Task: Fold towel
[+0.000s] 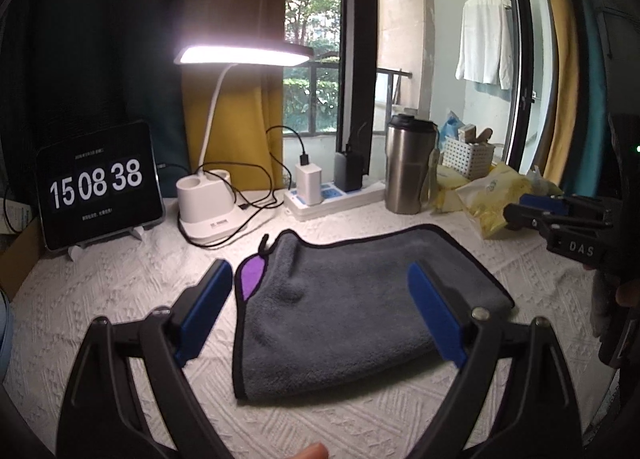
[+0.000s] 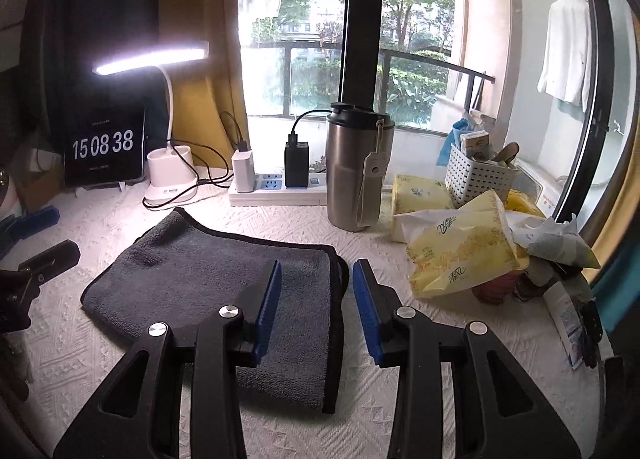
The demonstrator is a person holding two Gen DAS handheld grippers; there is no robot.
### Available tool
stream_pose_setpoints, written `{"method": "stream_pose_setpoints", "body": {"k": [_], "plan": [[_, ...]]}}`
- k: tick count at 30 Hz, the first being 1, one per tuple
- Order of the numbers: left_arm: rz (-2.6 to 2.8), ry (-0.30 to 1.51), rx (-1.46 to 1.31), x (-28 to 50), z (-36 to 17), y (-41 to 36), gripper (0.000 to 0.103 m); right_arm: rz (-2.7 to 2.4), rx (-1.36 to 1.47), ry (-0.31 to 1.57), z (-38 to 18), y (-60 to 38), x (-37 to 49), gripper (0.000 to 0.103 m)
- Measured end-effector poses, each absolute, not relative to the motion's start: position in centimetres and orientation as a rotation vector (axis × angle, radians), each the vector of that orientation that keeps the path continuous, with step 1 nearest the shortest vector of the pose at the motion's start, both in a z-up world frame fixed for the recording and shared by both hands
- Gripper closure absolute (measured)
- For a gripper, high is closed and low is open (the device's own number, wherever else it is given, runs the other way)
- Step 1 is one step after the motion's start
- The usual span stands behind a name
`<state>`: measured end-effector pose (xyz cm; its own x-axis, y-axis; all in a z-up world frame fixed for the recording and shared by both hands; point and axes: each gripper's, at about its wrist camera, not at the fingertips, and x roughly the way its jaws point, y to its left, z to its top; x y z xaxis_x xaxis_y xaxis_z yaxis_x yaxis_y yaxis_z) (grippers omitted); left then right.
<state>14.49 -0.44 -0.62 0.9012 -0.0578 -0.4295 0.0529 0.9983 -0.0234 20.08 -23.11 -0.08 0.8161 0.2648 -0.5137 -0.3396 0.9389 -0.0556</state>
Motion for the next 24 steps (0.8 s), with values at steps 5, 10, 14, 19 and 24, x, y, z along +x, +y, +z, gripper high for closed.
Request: {"method": "stream_pose_setpoints", "body": {"k": [5, 10, 14, 19, 24], "plan": [[-0.059, 0.428, -0.034, 13.4, -0.3, -0.6, 0.012, 0.322, -0.142, 0.493, 0.7, -23.5, 18.3, 0.063], [-0.029, 0.415, -0.045, 12.1, -0.2, -1.1, 0.012, 0.322, -0.144, 0.462, 1.2, -23.6, 16.7, 0.063], [-0.025, 0.378, -0.047, 10.7, 0.2, -1.1, 0.012, 0.331, -0.149, 0.435, 1.6, -23.6, 15.3, 0.063], [0.030, 0.281, -0.017, 8.4, 1.1, -1.3, 0.012, 0.329, -0.152, 0.391, 2.3, -23.7, 13.6, 0.063], [0.061, 0.197, 0.019, 6.1, 1.8, -1.4, 0.012, 0.318, -0.134, 0.350, 2.9, -24.1, 12.0, 0.063]]}}
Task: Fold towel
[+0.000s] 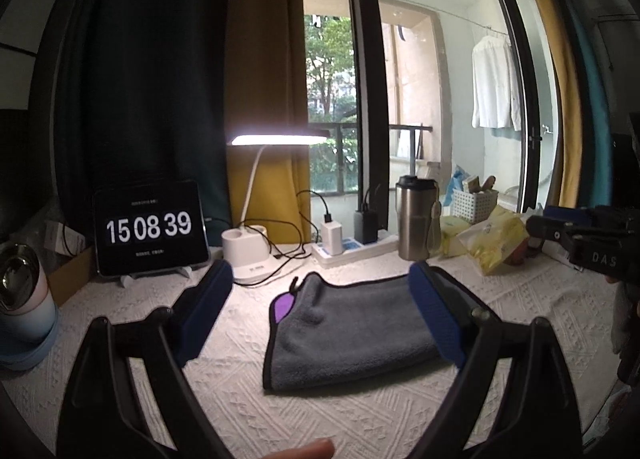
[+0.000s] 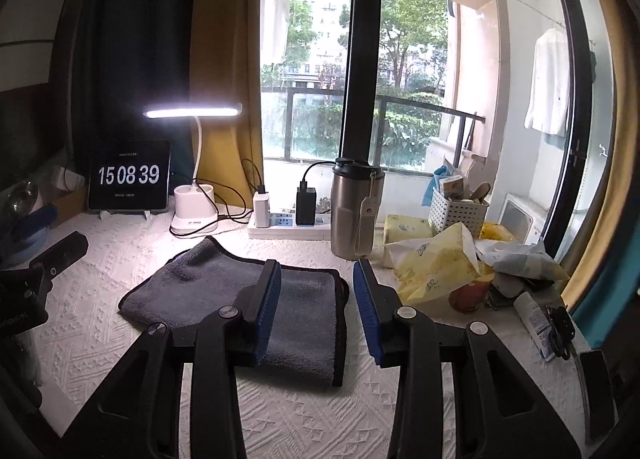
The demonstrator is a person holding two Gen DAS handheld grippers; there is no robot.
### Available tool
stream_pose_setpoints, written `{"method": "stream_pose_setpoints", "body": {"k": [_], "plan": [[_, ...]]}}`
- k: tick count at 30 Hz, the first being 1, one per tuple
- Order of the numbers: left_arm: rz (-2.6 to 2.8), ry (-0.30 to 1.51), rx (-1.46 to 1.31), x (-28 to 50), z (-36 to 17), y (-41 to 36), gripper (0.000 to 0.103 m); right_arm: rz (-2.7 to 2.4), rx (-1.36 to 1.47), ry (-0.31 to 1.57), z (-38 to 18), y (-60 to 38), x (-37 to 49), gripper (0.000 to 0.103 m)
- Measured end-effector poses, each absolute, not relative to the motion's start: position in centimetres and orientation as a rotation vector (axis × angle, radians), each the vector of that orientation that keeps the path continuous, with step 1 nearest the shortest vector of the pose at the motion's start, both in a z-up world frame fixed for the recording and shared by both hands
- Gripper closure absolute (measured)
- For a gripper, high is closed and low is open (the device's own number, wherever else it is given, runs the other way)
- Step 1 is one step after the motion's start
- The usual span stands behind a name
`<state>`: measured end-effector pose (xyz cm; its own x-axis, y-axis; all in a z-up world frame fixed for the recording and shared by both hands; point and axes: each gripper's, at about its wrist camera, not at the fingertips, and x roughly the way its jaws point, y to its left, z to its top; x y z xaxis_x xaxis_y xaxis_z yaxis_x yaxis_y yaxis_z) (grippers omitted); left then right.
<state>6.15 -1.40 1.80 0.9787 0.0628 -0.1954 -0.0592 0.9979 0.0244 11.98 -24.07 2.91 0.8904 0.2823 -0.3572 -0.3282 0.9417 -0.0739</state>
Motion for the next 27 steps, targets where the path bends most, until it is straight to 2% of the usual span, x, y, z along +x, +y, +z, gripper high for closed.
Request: {"method": "stream_pose_setpoints", "body": {"k": [27], "plan": [[0.050, 0.088, -0.052, 1.0, 1.2, -0.2, 0.011, 0.313, -0.110, 0.148, 2.5, -24.2, 4.8, 0.055]]}}
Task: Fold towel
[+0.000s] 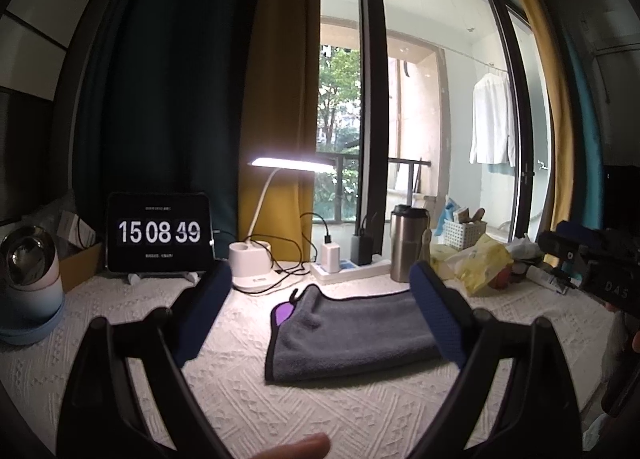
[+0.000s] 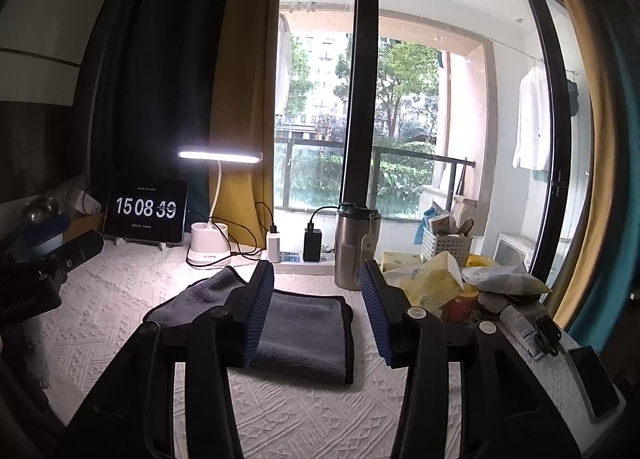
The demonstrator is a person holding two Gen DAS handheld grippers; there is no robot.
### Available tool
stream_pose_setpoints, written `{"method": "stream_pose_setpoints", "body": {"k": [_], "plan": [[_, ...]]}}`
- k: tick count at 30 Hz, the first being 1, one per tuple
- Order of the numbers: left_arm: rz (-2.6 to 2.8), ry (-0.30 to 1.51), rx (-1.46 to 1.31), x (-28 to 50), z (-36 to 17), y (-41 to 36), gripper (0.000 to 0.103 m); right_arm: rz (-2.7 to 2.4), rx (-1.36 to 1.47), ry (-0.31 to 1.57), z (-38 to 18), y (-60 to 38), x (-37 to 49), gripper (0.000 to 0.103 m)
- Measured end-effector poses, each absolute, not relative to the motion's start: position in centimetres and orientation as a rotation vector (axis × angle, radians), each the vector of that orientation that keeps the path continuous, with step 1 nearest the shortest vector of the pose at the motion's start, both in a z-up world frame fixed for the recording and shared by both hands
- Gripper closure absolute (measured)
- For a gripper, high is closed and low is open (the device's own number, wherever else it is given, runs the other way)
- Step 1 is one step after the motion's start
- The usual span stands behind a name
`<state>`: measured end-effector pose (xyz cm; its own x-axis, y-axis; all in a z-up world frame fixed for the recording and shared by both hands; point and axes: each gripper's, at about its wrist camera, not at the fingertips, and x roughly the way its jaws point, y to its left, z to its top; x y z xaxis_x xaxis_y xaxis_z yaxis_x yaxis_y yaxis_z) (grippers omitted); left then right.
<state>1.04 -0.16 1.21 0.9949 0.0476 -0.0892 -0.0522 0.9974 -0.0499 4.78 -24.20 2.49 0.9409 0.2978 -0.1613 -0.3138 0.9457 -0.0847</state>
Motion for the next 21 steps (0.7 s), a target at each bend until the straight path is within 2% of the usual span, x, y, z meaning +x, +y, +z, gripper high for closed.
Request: {"method": "stream_pose_setpoints", "body": {"k": [21], "plan": [[0.048, 0.051, -0.072, -1.7, -1.0, 0.5, 0.005, 0.292, -0.126, 0.057, 0.2, -24.0, 0.9, 0.047]]}}
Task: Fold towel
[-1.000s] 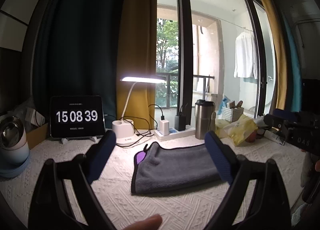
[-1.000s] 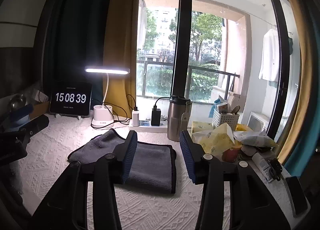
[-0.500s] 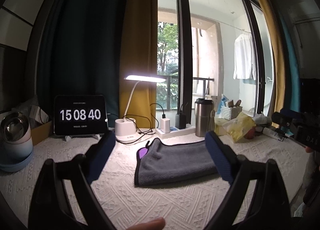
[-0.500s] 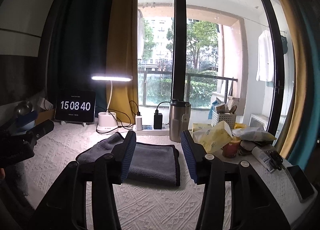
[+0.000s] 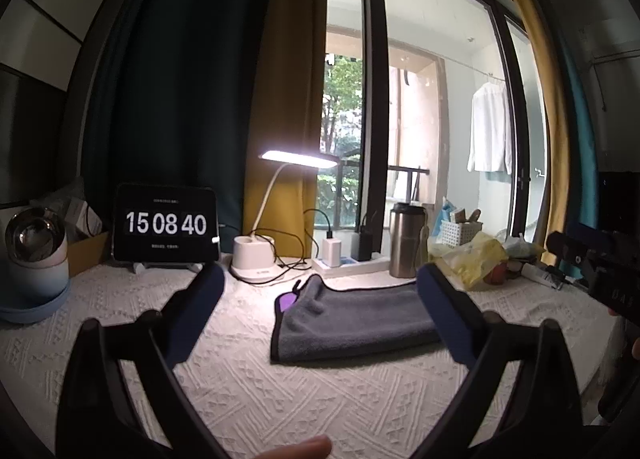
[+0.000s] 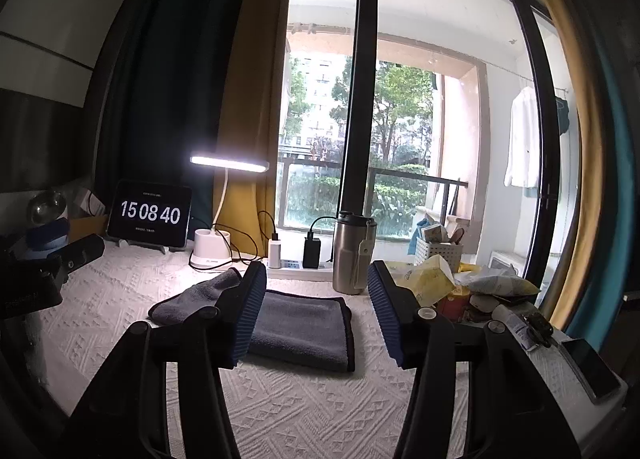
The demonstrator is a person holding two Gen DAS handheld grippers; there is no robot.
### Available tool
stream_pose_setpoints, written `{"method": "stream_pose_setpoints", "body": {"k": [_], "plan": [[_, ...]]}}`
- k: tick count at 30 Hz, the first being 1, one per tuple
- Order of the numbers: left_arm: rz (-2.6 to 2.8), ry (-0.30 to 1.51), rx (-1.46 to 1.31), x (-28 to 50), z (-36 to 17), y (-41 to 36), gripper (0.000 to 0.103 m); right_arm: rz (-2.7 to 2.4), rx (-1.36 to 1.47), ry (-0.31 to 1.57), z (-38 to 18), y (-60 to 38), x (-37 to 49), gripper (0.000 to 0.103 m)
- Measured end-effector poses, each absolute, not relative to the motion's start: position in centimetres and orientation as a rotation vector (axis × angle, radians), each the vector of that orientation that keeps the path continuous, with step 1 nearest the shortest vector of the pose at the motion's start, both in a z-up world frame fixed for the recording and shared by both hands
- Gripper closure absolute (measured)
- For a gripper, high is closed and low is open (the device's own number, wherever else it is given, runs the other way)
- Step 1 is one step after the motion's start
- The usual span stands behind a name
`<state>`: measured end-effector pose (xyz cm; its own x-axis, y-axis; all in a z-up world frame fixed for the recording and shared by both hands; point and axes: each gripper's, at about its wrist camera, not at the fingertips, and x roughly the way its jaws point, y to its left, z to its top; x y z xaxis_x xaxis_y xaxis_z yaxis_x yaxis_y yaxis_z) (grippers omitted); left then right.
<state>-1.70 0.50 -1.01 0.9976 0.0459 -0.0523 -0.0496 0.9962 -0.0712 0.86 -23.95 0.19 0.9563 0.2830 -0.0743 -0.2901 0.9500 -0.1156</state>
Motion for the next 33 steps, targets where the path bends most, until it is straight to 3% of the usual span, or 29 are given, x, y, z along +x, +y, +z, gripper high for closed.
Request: {"method": "stream_pose_setpoints", "body": {"k": [33], "plan": [[0.051, 0.065, -0.073, -1.58, -1.19, 0.44, 0.005, 0.296, -0.128, 0.062, -0.06, -23.92, 0.97, 0.046]]}}
